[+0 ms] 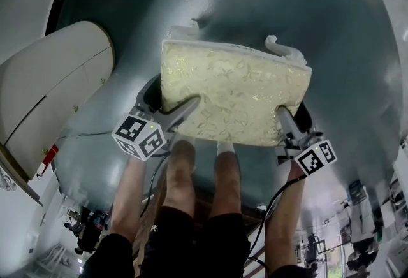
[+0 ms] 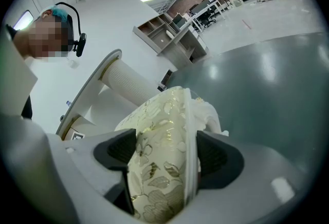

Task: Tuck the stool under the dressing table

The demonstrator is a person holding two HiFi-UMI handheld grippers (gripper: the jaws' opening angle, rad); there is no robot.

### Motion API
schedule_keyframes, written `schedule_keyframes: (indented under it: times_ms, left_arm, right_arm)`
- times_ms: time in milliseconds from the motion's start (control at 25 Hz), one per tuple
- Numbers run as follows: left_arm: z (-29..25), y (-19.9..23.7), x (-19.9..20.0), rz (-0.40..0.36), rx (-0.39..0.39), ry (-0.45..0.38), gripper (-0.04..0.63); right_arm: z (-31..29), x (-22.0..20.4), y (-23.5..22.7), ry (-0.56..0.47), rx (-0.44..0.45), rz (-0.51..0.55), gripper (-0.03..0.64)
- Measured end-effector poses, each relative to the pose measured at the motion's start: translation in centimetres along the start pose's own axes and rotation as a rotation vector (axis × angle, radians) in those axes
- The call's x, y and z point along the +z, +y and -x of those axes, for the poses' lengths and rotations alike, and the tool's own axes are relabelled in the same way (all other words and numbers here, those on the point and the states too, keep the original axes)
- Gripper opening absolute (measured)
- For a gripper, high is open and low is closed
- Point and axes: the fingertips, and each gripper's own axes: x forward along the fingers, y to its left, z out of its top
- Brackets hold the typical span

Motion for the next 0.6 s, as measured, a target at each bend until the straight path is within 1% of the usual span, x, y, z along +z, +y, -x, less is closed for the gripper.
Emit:
schedule_keyframes:
  times_ms: [200, 360, 600]
  left_arm:
    - [0.0, 0.0, -0.4, 0.007, 0.007, 0.014, 0.511]
    - [0.0, 0.2, -0.9, 0.046, 0.022, 0.02, 0.511]
    - [0.8, 0.0, -1.3, 0.079, 0.053, 0.001, 0.511]
  right_arm:
    - [0.0, -0.3, -0.2, 0.009, -0.009, 0.0, 0.364]
    - [-0.2, -0.2, -0.4, 0.021, -0.012, 0.005, 0.364]
    - [-0.5, 0.4, -0.1, 0.058, 0.017, 0.031, 0.364]
